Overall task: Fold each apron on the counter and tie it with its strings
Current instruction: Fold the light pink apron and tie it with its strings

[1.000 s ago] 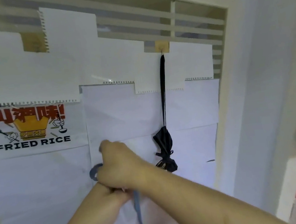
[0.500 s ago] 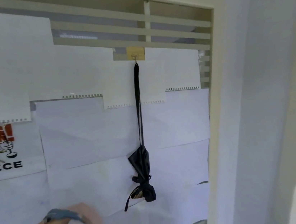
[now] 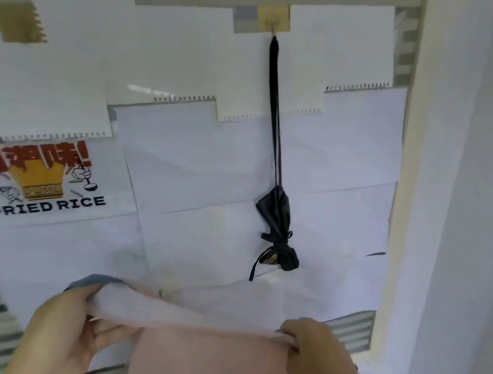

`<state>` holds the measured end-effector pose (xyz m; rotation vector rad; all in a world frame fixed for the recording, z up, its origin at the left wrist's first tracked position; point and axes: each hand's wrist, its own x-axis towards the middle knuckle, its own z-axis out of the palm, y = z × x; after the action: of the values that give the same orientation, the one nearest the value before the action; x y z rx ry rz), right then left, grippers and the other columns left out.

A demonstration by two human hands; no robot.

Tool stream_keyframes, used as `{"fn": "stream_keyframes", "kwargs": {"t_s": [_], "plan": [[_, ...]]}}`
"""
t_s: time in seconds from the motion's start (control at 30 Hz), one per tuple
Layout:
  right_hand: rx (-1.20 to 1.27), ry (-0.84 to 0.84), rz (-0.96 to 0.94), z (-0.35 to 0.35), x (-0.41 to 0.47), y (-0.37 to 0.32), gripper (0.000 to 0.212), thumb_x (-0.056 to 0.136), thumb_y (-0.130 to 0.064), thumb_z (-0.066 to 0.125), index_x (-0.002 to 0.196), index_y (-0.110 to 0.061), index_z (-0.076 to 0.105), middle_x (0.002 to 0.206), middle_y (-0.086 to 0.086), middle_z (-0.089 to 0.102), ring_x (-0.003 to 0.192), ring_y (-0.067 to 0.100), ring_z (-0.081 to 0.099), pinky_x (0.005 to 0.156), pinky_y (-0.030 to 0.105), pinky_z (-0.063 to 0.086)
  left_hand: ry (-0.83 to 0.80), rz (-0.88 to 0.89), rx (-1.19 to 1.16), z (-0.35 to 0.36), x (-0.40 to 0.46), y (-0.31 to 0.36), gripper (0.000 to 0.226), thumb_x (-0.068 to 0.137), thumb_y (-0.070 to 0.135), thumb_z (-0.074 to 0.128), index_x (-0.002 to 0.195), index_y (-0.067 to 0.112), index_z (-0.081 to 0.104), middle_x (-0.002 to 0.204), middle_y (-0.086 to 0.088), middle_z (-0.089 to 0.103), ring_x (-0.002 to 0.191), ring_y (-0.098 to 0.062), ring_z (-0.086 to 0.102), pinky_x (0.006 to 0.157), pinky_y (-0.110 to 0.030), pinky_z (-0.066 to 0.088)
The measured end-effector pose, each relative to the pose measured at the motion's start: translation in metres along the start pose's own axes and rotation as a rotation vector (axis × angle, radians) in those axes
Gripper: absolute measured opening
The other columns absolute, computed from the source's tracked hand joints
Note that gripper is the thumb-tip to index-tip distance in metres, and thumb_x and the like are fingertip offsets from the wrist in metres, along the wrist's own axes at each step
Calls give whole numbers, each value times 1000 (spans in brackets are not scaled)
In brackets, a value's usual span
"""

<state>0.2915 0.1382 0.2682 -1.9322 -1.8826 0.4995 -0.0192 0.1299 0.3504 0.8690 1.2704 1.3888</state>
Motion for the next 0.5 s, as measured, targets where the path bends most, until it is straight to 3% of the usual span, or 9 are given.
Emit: {"fn": "stream_keyframes", "kwargs": {"t_s": [0.07,0.13,0.17,0.23,0.3,0.37,0.4,0.43,0.5], "plan": [[-48,134,-34,-13,-2,13,27,78,-7,45,84,-28,62,89,-10,63,88,12,60,73,30,51,69,-18,-27,-17,13,20,26,103,5,47,95,-1,70,88,-24,76,58,-32,76,48,-39,61],[-22,160,-71,-21,-6,15,30,75,-1,47,81,-27,62,79,-9,63,77,8,58,60,24,44,160,-22,-43,-33,15,25,25,101,3,49,89,1,71,85,-18,75,55,-29,75,46,-36,61],[54,156,-80,-25,-4,14,34,75,3,47,80,-26,63,75,-8,63,72,8,56,55,21,40,123,-33,-65,-46,16,18,25,101,3,49,88,3,71,84,-15,76,56,-30,75,46,-35,61],[219,187,-115,-37,-1,10,36,76,12,46,74,-22,60,67,-5,58,62,9,47,53,19,37,153,-77,-170,-60,18,12,24,100,2,47,94,3,70,90,-16,79,65,-34,78,52,-39,64],[328,227,-127,-46,2,4,35,75,15,44,66,-19,50,63,-6,49,60,8,39,53,21,32,202,-128,-317,-79,18,9,22,97,1,49,111,-2,65,111,-25,75,79,-36,79,64,-44,66],[377,261,-162,-53,2,-4,29,75,15,43,68,-13,44,63,-5,43,62,8,35,55,22,28,228,-158,-471,-96,20,-4,38,93,3,56,131,-1,57,135,-32,63,99,-38,77,74,-48,66],[378,267,-182,-55,3,-9,27,78,14,44,68,-11,46,64,-2,45,62,8,36,56,22,28,235,-157,-487,-99,20,-10,43,92,4,58,135,0,54,137,-32,61,105,-39,75,73,-47,66],[371,266,-207,-57,2,-15,27,81,13,46,69,-11,49,66,2,49,63,8,38,57,22,30,246,-124,-429,-91,15,-11,37,93,4,59,130,3,56,131,-29,63,107,-39,74,69,-43,66],[313,233,-292,-57,-1,-32,27,84,12,49,73,-12,55,70,3,53,65,7,43,59,22,34,270,29,-67,-68,2,-13,26,96,1,62,121,5,57,116,-20,65,106,-37,69,63,-38,64]]}}
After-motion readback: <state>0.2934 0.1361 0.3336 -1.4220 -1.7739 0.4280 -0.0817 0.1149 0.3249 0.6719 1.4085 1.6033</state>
